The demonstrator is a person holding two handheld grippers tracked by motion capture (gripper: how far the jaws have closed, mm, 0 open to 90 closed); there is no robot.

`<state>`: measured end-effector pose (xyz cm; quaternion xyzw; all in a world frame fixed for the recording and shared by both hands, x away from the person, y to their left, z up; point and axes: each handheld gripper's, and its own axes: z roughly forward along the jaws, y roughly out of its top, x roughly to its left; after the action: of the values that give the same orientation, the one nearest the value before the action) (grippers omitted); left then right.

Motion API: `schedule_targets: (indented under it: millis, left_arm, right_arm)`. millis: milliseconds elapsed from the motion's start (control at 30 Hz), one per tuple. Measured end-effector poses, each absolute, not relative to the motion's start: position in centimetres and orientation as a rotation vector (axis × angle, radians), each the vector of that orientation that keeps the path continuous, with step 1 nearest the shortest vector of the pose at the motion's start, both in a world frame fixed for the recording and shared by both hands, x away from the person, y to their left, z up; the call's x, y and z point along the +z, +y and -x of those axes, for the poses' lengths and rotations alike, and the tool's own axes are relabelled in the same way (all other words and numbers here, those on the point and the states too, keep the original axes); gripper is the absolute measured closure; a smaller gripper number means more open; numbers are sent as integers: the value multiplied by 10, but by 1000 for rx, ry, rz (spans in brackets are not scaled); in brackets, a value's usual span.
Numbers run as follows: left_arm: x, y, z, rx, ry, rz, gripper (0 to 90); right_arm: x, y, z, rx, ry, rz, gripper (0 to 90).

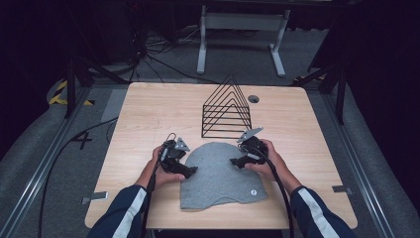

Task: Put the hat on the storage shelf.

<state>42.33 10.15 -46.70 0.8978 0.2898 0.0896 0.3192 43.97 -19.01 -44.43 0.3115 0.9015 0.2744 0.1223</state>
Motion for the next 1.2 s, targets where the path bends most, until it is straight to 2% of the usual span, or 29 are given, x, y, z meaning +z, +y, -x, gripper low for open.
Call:
schedule_targets:
  millis: [67,200,233,367,500,600,800,900,967,1033,1100,1200]
  left_arm:
    - [-466,99,-425,219,764,-2373,106]
    - [-466,97,-428,219,743,-2374,106]
    - [-467,96,-429,222,740,-2370,105]
    - [-467,96,-428,221,744,-2367,106]
    - [-465,91,-426,217,757,-2370,132]
    - [-463,86,-422,218,745,-2382,176]
    - [-459,79,-422,198,708,-2376,438]
    - [-458,76,-426,185,703,-2367,578]
    - [-458,76,-428,170,685,-2363,716]
    - [-456,74,-430,176,661,-2392,791]
    - [-452,73,-429,191,647,-2398,839]
    - [-438,71,-425,234,596,-2386,854]
  right_arm:
    - [-443,-188,-442,859,2623,-902,238]
    - [-450,-186,-447,881,2638,-904,220]
    - [-454,-185,-449,853,2641,-906,192]
    - [-455,-189,-447,873,2634,-914,197]
    - [-453,-189,-439,859,2627,-931,297]
    - [-450,-190,-432,858,2640,-926,461]
    - [-448,-197,-430,892,2653,-976,729]
    - [-448,-202,-432,924,2667,-995,809]
    - [-448,-204,-432,915,2665,-986,830]
    - [-446,-205,-431,916,2656,-975,835]
    - [-443,-206,-430,928,2642,-965,838]
    - [-432,-210,-425,959,2601,-946,841]
